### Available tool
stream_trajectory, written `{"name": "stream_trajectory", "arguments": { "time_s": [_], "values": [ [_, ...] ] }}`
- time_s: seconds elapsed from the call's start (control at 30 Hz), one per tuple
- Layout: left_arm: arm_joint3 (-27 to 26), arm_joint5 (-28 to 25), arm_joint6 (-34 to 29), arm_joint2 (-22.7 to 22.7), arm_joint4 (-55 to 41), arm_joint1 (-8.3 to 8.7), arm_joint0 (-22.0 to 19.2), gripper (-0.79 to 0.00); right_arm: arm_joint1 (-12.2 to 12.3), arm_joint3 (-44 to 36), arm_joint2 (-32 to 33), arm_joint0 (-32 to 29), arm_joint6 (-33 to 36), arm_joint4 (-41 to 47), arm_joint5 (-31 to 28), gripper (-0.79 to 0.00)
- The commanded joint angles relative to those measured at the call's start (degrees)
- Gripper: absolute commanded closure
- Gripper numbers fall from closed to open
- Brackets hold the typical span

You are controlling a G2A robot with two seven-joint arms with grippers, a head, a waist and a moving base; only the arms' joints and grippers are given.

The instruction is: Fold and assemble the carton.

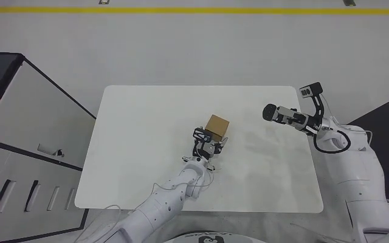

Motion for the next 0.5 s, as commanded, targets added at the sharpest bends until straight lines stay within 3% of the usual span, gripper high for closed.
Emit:
{"name": "stream_trajectory", "arguments": {
  "time_s": [0.0,0.47],
  "values": [
    [0.85,-0.22,0.18,0.15,-0.16,-0.42,-0.34,-0.785,0.0,0.0,0.0,0.0,0.0,0.0,0.0,-0.785],
    [5.98,-0.22,1.41,-0.58,-1.75,-2.72,-1.87,-0.785,0.0,0.0,0.0,0.0,0.0,0.0,0.0,-0.785]
  ]
}}
